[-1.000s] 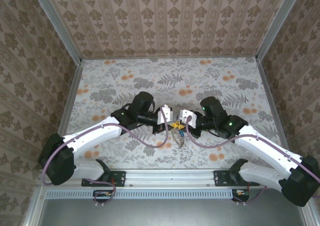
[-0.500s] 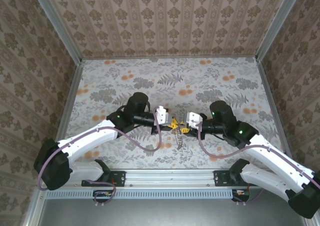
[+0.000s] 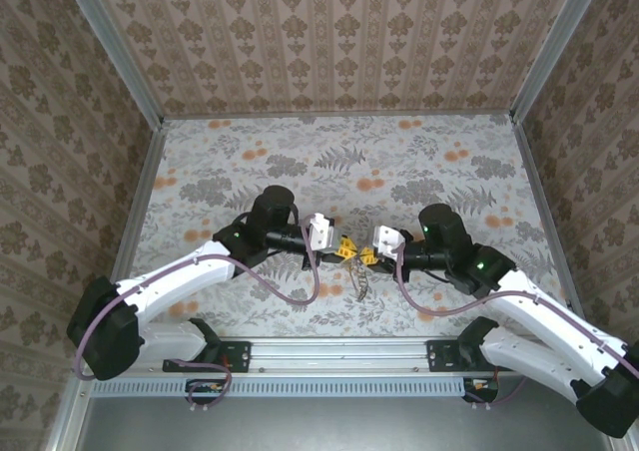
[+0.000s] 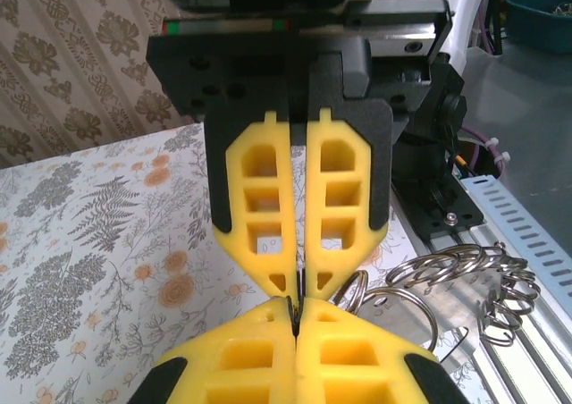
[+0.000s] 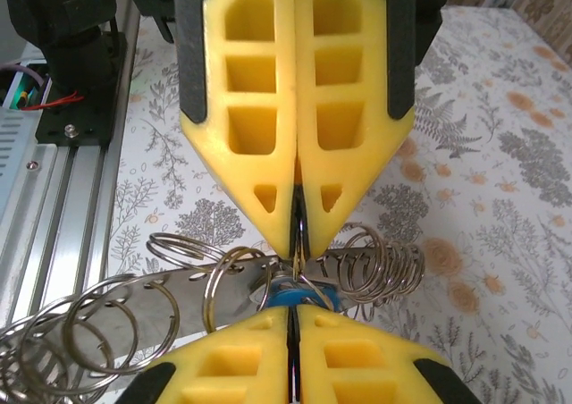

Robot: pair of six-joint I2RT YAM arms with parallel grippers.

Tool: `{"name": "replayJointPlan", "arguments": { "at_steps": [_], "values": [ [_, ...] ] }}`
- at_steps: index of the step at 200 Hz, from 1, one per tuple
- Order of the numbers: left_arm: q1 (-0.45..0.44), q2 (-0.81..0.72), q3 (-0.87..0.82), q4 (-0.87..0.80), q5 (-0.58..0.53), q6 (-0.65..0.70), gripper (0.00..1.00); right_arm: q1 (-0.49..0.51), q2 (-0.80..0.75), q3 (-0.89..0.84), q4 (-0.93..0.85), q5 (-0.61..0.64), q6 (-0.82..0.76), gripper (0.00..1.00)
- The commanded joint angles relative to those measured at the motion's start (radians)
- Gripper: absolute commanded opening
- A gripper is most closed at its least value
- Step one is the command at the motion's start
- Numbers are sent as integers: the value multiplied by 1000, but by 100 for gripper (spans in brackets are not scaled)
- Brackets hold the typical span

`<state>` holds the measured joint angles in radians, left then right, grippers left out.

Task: Put the keys on the keyring

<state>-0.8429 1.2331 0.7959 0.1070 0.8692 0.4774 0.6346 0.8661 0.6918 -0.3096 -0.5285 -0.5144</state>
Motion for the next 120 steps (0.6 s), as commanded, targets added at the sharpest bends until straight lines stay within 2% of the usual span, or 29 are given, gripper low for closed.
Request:
{"name": "replayJointPlan", "arguments": {
  "at_steps": [1,30,51,65,74,120],
  "values": [
    [1,-28,-9,63,47,-15,0,-4,17,6,34,-20,25,13],
    [-5,-20,-17,102,42,-37,0,-5,25,-8,63,-45,35,13],
    [-5,-20,-18,101,42,-38,0,-4,-26,-25,58,-10,17,18],
    [-5,-23,-21,99,45,-36,0,-8,-74,-40,56,43,9,28],
    [-5,-24,-20,97,50,-34,0,-14,-101,-44,43,57,-2,31],
    [-10,-22,-15,90,60,-36,0,-25,-101,-11,-3,25,-42,33]
  ]
}}
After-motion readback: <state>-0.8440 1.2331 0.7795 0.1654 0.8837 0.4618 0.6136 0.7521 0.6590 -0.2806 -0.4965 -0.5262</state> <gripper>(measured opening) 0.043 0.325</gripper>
